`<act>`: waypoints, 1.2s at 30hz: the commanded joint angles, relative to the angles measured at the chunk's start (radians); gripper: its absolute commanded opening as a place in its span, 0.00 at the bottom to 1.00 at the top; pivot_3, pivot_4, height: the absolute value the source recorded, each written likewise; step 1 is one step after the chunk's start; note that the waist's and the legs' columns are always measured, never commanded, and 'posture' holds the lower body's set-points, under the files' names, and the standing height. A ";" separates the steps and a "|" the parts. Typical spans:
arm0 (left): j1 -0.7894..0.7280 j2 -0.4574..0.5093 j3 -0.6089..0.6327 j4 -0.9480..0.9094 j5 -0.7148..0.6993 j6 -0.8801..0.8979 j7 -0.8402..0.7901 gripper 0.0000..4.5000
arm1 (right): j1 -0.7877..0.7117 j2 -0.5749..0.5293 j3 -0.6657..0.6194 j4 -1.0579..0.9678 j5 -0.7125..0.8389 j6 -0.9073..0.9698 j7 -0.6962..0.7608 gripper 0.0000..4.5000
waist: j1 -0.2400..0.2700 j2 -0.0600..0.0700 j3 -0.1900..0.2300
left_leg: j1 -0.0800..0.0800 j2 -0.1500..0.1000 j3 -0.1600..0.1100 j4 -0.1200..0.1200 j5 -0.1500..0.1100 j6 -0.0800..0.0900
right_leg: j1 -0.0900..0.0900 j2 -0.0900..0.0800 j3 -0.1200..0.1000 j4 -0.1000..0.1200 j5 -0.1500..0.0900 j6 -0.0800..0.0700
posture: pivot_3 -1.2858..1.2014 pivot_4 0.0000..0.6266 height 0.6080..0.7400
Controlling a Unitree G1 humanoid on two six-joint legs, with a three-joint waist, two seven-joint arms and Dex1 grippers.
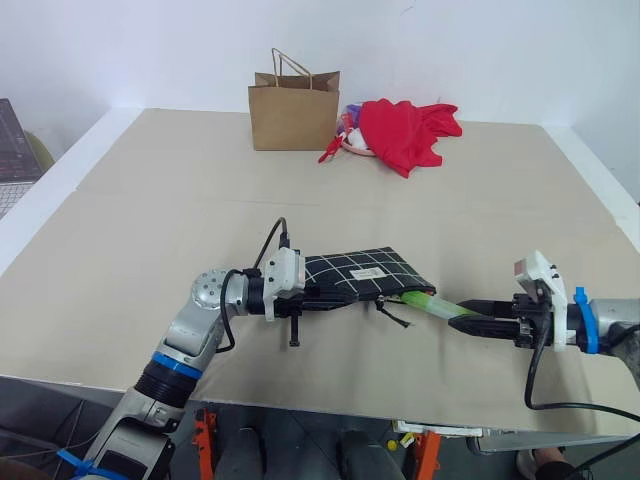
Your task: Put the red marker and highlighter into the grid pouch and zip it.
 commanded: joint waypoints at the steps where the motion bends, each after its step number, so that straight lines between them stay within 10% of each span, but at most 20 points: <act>1: -0.012 -0.003 0.010 -0.041 -0.019 -0.009 -0.017 0.00 | -0.025 0.003 -0.020 -0.078 0.032 0.020 -0.012 0.24 | 0.000 0.000 0.000 | 0.000 0.000 0.000 0.000 0.000 0.000 | 0.000 0.000 0.000 0.000 0.000 0.000 | 0.52 0.24 1.00; 17: -0.016 -0.024 0.000 -0.033 -0.005 -0.016 -0.025 0.00 | -0.139 0.070 0.090 -0.137 0.030 0.081 -0.062 0.24 | 0.000 0.000 0.000 | 0.000 0.000 0.000 0.000 0.000 0.000 | 0.000 0.000 0.000 0.000 0.000 0.000 | 0.52 0.24 1.00; 24: -0.016 -0.021 0.012 -0.025 -0.003 -0.008 -0.011 0.00 | -0.145 0.050 0.092 -0.254 0.080 0.128 -0.036 0.99 | -0.008 0.000 0.000 | 0.000 0.000 -0.001 0.000 0.000 0.000 | 0.000 0.000 -0.001 0.000 0.000 0.000 | 0.52 0.24 1.00; 36: -0.046 0.010 0.050 -0.003 -0.036 0.032 -0.035 0.00 | 0.119 0.041 -0.103 -0.365 0.072 -0.178 0.120 0.99 | 0.007 -0.001 0.000 | 0.000 -0.001 -0.001 0.000 -0.001 0.000 | 0.000 -0.001 -0.001 0.000 -0.002 0.000 | 0.52 0.24 1.00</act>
